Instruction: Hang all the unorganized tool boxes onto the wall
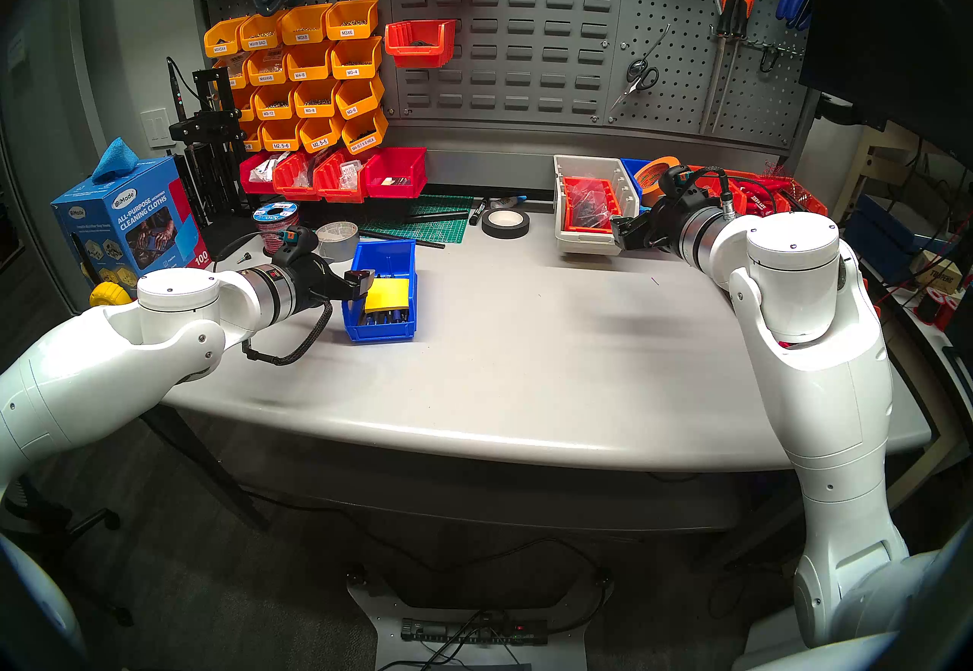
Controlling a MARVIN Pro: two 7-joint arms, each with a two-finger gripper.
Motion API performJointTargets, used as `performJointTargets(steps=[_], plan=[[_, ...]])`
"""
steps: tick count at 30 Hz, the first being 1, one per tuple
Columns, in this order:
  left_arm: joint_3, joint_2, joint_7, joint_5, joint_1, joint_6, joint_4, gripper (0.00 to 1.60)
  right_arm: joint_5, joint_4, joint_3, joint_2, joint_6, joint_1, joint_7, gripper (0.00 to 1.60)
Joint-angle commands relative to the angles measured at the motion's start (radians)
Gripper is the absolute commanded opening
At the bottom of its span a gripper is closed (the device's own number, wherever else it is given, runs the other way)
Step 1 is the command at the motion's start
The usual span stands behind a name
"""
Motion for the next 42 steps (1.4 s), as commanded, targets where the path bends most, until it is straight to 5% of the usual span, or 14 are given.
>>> performJointTargets(steps=[1, 22, 42], plan=[[-0.023, 0.067, 0.031, -0.047, 0.018, -0.016, -0.089, 1.60, 0.002, -0.010, 0.002, -0.002, -0.003, 0.013, 0.001, 1.60], [-0.068, 0.163, 0.125, -0.119, 0.097, -0.059, -0.193, 1.60, 0.002, -0.010, 0.002, -0.002, -0.003, 0.013, 0.001, 1.60], [-0.039, 0.143, 0.139, -0.096, 0.125, -0.098, -0.178, 1.60, 0.002, -0.010, 0.002, -0.002, -0.003, 0.013, 0.001, 1.60]])
